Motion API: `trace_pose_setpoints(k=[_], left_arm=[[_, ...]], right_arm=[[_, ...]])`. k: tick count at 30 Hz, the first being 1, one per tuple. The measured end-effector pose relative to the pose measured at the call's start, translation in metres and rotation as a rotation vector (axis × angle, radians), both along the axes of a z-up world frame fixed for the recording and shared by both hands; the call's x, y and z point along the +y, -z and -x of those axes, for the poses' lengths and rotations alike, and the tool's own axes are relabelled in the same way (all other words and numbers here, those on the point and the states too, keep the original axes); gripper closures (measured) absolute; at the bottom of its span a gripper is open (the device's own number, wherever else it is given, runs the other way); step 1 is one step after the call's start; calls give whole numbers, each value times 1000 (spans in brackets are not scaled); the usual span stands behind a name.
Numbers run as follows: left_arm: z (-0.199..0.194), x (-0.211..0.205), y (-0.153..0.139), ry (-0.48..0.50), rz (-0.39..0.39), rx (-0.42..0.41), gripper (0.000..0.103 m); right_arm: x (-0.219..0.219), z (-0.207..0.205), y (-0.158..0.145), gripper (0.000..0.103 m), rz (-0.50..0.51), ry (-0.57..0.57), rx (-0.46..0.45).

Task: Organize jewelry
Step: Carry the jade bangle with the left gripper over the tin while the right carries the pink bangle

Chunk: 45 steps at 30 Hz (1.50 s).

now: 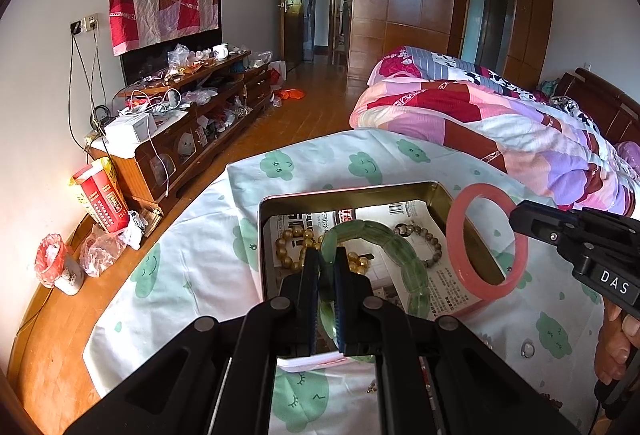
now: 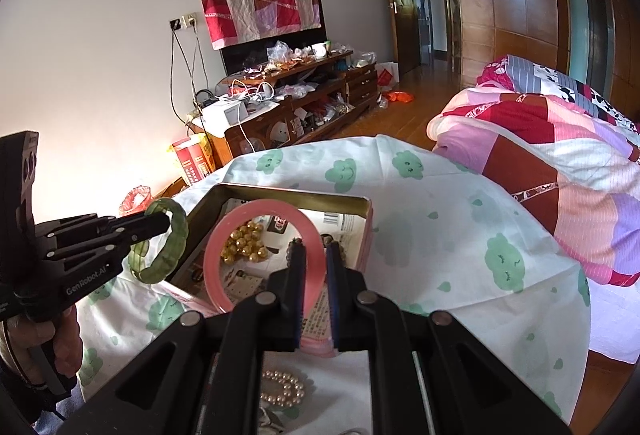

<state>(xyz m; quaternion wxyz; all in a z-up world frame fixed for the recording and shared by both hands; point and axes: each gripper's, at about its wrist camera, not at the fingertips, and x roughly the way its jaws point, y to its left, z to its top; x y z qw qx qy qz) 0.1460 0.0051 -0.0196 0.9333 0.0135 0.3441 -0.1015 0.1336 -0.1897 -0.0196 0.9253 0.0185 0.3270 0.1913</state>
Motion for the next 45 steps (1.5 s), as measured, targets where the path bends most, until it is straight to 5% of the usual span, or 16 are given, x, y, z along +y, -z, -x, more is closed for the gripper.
trace_pose_setpoints(k=[45], left_arm=[[-27,-9,46,16,-45,130,97]], right_arm=[[28,-33,38,91,81,-29,102]])
